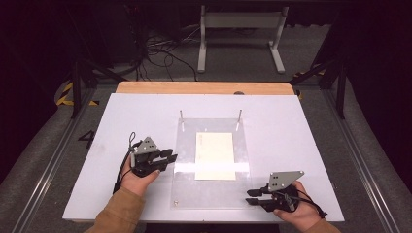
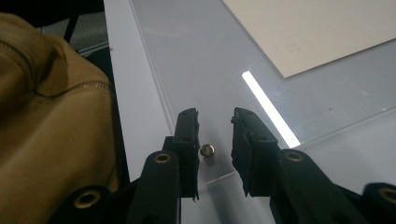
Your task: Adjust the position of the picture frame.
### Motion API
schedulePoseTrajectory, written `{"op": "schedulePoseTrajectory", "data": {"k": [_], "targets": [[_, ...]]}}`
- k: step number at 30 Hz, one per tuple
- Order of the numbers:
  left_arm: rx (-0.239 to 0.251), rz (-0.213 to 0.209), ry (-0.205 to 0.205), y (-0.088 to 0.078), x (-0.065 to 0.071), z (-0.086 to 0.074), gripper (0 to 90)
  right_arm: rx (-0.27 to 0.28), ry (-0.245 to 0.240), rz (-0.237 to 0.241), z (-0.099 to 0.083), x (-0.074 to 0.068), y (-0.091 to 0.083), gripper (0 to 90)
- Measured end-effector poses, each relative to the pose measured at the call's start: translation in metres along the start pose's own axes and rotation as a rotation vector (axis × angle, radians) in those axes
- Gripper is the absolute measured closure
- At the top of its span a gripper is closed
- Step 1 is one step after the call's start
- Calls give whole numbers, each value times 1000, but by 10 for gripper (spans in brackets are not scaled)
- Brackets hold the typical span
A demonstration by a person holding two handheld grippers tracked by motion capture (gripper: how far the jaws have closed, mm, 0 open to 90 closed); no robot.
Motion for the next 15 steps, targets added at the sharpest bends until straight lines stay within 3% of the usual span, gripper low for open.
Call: {"op": "schedulePoseTrajectory", "data": {"k": [4, 6, 11, 15], "targets": [[6, 1, -1, -4, 1, -2, 676, -14, -32, 28, -4, -3, 4, 768], [9, -2, -5, -4, 0, -2, 674, -10, -51, 19, -5, -4, 5, 823], [8, 0, -20, -4, -4, -5, 674, -20, -88, 20, -6, -4, 3, 826], [16, -5, -34, -6, -5, -5, 674, -47, -123, 49, -8, -11, 2, 826]]}}
Point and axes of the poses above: each handheld gripper's, and its own axes: y roughly forward along the jaws, z roughly out of its top, x roughly to its right, the point moved 9 cm from there along y, roughly forward along the jaws, and after that the axes turned 7 degrees about -x, right-handed, at the moved point
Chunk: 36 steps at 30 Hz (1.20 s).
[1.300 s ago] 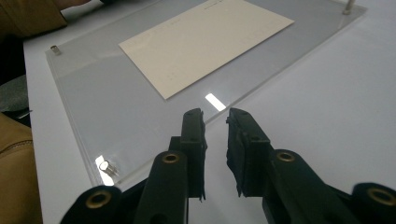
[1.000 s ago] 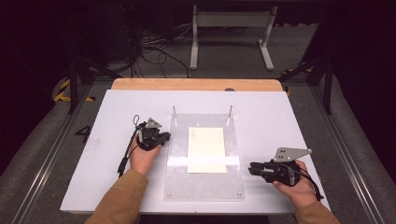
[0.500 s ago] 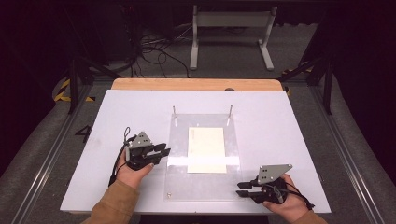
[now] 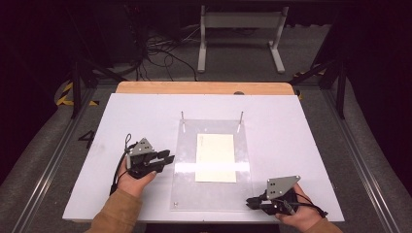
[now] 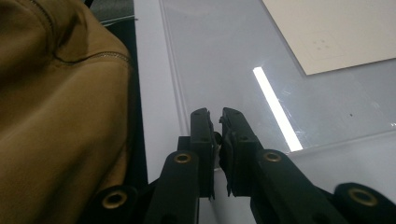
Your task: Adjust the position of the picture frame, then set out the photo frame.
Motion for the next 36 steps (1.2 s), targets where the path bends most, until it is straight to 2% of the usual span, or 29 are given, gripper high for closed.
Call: {"op": "schedulePoseTrajectory", "data": {"k": [4, 6, 7, 8, 9, 11, 12, 16, 20, 23, 24, 26, 27, 28, 30, 31, 32, 33, 34, 36], "targets": [[-8, -10, 16, -1, 5, -3, 670, -12, -4, 25, -2, -4, -2, 827], [-9, 1, 32, -3, 6, -4, 664, -18, 18, 36, -4, -3, -4, 850], [-7, 3, 26, -3, 6, -4, 658, 1, 32, 40, -3, -3, -7, 832], [2, 7, 34, -4, 5, -3, 651, 24, 39, 31, -1, -1, -9, 775], [4, 3, 33, -4, 5, -2, 643, 69, 54, 5, 4, 4, -13, 718], [9, 3, 33, -5, 6, -2, 630, 111, 87, -31, 10, 11, -20, 703], [9, 4, 34, -4, 6, -2, 621, 136, 89, -74, 14, 17, -25, 707], [17, 2, 28, -6, 10, -1, 590, 200, 146, -153, 28, 34, -39, 697], [31, 1, 38, -10, 10, 1, 575, 256, 231, -242, 41, 61, -52, 678], [36, 7, 41, -14, 11, -1, 564, 303, 288, -257, 49, 78, -55, 620], [36, 7, 41, -14, 11, -1, 559, 303, 288, -257, 49, 78, -55, 620], [48, 13, 36, -17, 10, -2, 557, 362, 292, -283, 58, 92, -56, 646], [49, 11, 36, -18, 9, -2, 553, 369, 296, -309, 60, 100, -56, 643], [51, 8, 30, -19, 9, -3, 548, 362, 303, -315, 61, 105, -56, 616], [56, 11, 29, -21, 9, -4, 537, 327, 306, -334, 61, 115, -53, 614], [61, 6, 27, -21, 9, -4, 532, 300, 284, -345, 62, 120, -52, 663], [61, 6, 27, -21, 9, -4, 529, 300, 284, -345, 62, 120, -52, 663], [61, 13, 33, -24, 9, -5, 524, 246, 210, -357, 61, 125, -48, 670], [60, 10, 27, -24, 10, -6, 521, 251, 202, -363, 62, 128, -48, 677], [61, 17, 30, -25, 10, -8, 516, 255, 220, -372, 65, 135, -47, 679]]}}
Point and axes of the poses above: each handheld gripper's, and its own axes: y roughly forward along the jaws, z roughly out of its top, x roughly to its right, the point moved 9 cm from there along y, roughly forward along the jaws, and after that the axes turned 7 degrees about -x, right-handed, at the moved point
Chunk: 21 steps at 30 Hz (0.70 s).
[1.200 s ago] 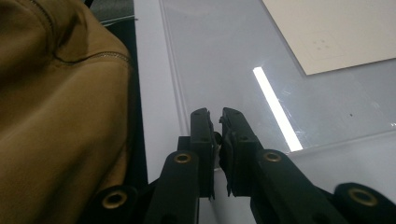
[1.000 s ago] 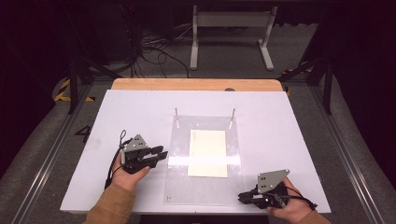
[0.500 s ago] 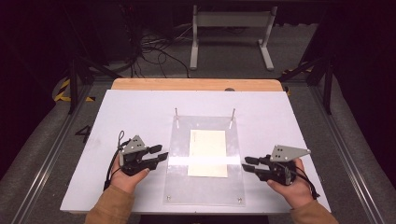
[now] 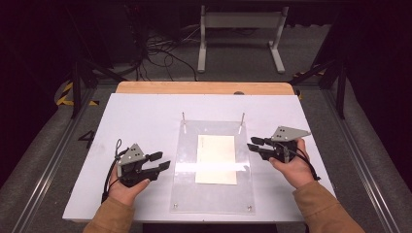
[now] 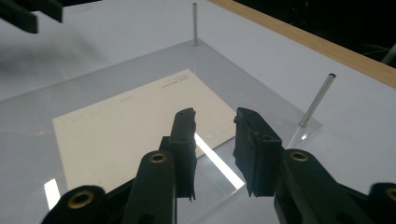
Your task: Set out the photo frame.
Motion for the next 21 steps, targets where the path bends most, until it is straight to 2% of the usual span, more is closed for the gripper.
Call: {"op": "schedulePoseTrajectory", "data": {"k": [4, 7, 10, 13, 16, 19, 21], "targets": [[-1, 9, 4, -4, 2, -4, 495, 23, 60, -68, 9, 18, 10, 648], [6, 9, 2, -6, 4, -5, 464, 34, 62, -91, 14, 25, 13, 649], [45, 16, -24, -11, 4, -6, 432, 56, 73, -134, 21, 41, 18, 656], [93, 7, -51, -16, 7, -8, 411, 97, 97, -170, 27, 55, 23, 612], [140, 6, -61, -21, 9, -9, 390, 129, 119, -180, 30, 63, 29, 608], [180, 5, -74, -26, 8, -8, 373, 129, 115, -195, 27, 71, 40, 602], [189, 0, -78, -27, 8, -8, 359, 126, 114, -202, 27, 76, 47, 591]]}}
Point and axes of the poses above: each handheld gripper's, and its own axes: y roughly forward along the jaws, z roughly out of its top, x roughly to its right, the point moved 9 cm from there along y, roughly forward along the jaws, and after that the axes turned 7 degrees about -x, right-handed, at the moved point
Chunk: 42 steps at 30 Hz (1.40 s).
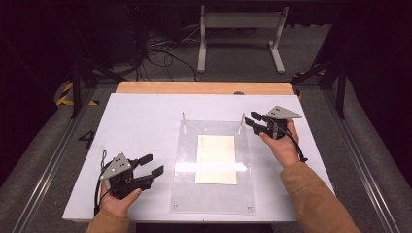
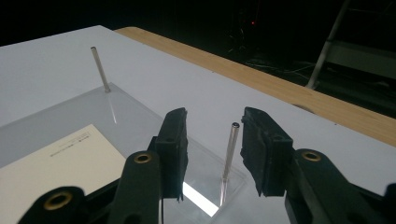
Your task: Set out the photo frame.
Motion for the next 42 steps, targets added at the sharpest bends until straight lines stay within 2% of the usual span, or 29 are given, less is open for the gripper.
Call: {"op": "schedulePoseTrajectory", "data": {"k": [4, 5, 10, 16, 21, 23, 25, 27, 28, 31, 42], "targets": [[13, -3, 0, 0, 2, -1, 344, 7, 1, -28, 1, 8, 11, 565], [21, -1, 3, 1, 2, -1, 346, 4, 12, -30, 0, 10, 14, 580], [25, 4, 15, 3, 3, -2, 349, -37, 1, -22, -10, 9, 30, 634], [18, 5, 25, 5, 4, -2, 355, -55, 2, -50, -15, 14, 41, 702], [3, -1, 35, 6, 4, -4, 361, -80, -23, -51, -16, 15, 48, 810], [-3, -3, 40, 7, 5, -5, 369, -88, -23, -46, -16, 14, 50, 828], [-10, -4, 43, 7, 6, -6, 376, -97, -42, -66, -16, 13, 51, 832], [-14, -5, 45, 8, 6, -7, 379, -95, 1, -62, -16, 13, 51, 847], [-16, -6, 46, 8, 6, -7, 380, -92, 49, -48, -17, 14, 51, 851], [-15, -6, 53, 8, 7, -7, 382, -98, 90, -58, -16, 14, 52, 855], [-10, -7, 45, 7, 6, -6, 383, -86, 158, -28, -17, 19, 56, 856]]}}
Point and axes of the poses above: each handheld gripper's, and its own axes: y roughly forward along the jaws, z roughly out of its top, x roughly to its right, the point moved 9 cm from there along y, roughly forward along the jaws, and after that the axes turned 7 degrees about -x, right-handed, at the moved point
